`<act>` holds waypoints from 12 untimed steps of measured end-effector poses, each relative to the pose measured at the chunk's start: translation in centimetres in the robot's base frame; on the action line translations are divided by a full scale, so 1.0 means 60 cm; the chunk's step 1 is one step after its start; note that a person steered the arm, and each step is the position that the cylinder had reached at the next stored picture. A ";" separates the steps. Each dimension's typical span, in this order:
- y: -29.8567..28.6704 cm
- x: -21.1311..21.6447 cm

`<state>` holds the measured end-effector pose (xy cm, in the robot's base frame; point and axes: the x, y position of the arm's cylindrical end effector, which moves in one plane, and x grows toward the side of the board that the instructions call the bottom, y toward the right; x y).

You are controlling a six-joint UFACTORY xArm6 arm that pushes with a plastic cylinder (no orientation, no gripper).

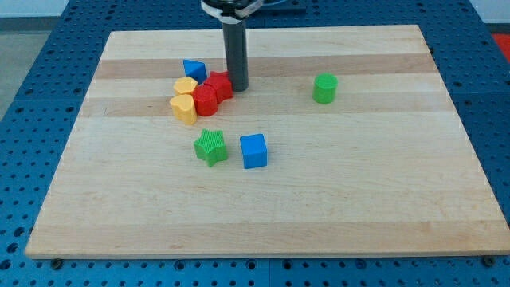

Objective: Slide the blue triangle to the blue cube

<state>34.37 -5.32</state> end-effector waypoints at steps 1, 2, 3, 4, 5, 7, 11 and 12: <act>-0.022 -0.002; -0.022 -0.027; -0.036 -0.038; -0.082 -0.038; -0.128 -0.045; -0.165 -0.094; -0.263 -0.127; -0.263 -0.097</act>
<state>28.54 -21.11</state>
